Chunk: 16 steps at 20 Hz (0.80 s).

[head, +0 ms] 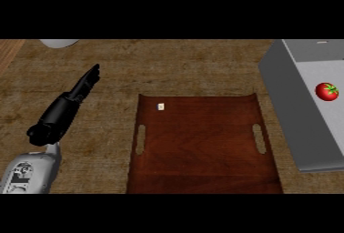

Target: Pick the tomato from the tray and place it in the cardboard box

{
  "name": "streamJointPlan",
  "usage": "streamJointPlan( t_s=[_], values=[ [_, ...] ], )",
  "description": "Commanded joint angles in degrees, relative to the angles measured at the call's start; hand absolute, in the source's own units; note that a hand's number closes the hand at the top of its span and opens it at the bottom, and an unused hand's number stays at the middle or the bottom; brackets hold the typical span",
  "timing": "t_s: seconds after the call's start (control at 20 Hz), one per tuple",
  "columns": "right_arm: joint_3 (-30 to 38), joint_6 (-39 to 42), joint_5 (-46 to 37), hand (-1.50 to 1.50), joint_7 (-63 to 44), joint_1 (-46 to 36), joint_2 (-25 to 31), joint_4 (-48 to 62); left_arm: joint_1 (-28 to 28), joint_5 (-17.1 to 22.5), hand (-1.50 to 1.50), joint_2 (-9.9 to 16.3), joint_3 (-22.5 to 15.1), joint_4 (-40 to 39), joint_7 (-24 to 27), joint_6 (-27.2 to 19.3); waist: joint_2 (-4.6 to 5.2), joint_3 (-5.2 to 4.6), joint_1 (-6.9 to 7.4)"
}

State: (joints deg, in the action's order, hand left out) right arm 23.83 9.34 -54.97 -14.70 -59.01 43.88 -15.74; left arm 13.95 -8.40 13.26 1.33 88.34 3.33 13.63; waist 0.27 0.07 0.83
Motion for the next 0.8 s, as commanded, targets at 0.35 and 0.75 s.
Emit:
streamJointPlan(
  t_s=[0.35,0.75],
  values=[
    [23.8,-19.5,23.0,-1.50,11.4,-1.4,-0.7,-8.2,-1.8,0.4,0.00,-0.2,0.8,0.3,0.8,-0.3,-0.29,0.19,-1.05],
    [32.7,-21.3,33.0,-1.50,22.0,9.5,2.1,-9.1,-2.6,0.3,0.00,0.4,1.1,-0.7,3.3,0.9,-0.02,0.02,-0.54]
  ],
)
